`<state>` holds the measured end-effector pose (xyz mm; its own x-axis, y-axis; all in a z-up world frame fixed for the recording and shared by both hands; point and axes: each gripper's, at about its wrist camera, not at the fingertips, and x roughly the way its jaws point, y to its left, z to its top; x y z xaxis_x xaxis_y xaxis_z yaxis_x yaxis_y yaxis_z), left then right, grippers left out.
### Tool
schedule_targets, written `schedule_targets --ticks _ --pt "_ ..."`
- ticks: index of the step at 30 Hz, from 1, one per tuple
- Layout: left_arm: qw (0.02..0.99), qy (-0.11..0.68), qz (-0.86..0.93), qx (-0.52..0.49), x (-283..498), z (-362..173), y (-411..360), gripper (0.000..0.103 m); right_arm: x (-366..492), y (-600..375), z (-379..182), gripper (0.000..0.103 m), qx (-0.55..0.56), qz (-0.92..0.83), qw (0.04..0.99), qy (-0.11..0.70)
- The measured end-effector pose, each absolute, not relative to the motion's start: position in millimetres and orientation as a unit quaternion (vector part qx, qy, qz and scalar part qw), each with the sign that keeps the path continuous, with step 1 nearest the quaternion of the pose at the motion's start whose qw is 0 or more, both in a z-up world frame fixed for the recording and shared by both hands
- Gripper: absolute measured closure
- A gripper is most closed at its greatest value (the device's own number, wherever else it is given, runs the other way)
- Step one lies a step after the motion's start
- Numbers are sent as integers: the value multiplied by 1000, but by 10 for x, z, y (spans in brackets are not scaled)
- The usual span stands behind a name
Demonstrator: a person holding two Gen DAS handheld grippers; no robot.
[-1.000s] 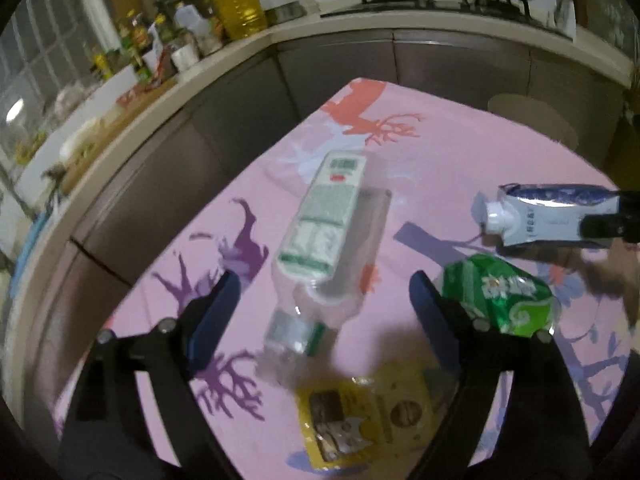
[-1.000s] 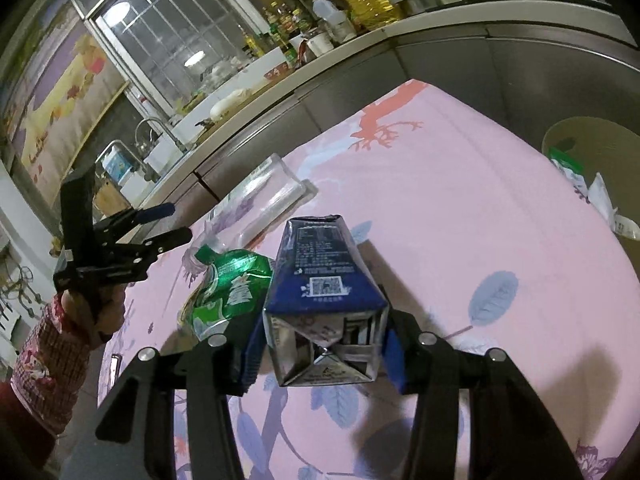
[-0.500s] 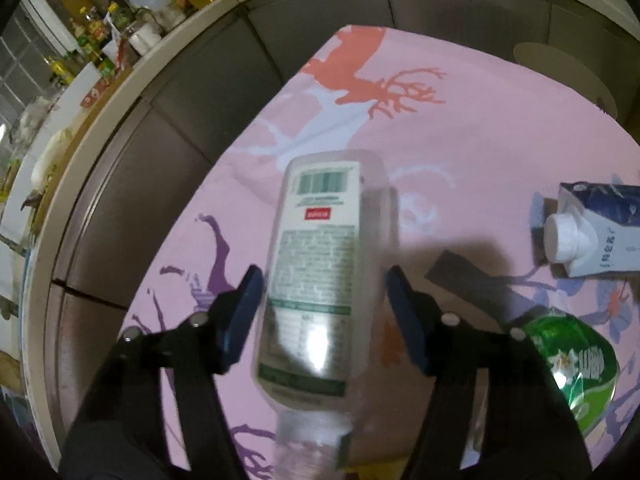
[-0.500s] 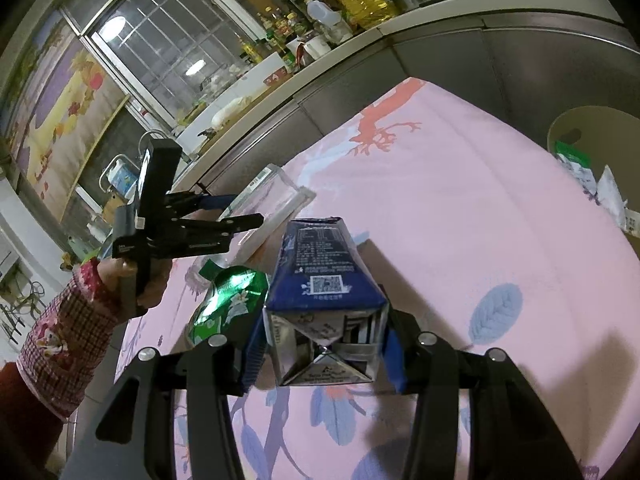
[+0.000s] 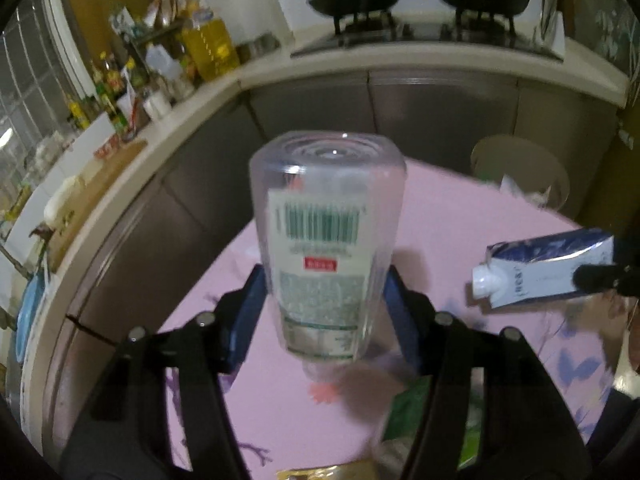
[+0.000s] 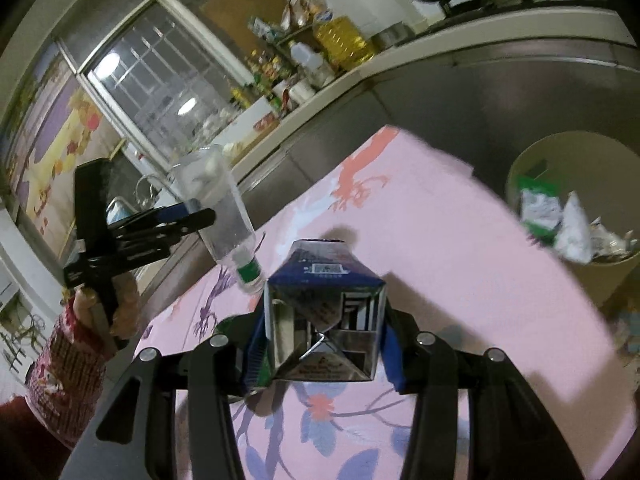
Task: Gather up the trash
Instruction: 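Carry bottle and carton to the round bin and open both grippers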
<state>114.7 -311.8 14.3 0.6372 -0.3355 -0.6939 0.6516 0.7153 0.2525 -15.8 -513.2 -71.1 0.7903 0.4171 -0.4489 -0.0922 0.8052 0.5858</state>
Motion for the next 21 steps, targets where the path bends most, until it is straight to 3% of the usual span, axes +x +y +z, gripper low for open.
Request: schedule_targets --ticks 11,21 --pt "869 278 -355 201 966 602 -4423 46 -445 -6295 -474 57 260 21 934 245" --pt "838 309 -418 165 998 325 -5829 46 -374 -7168 -769 57 253 -70 930 256"
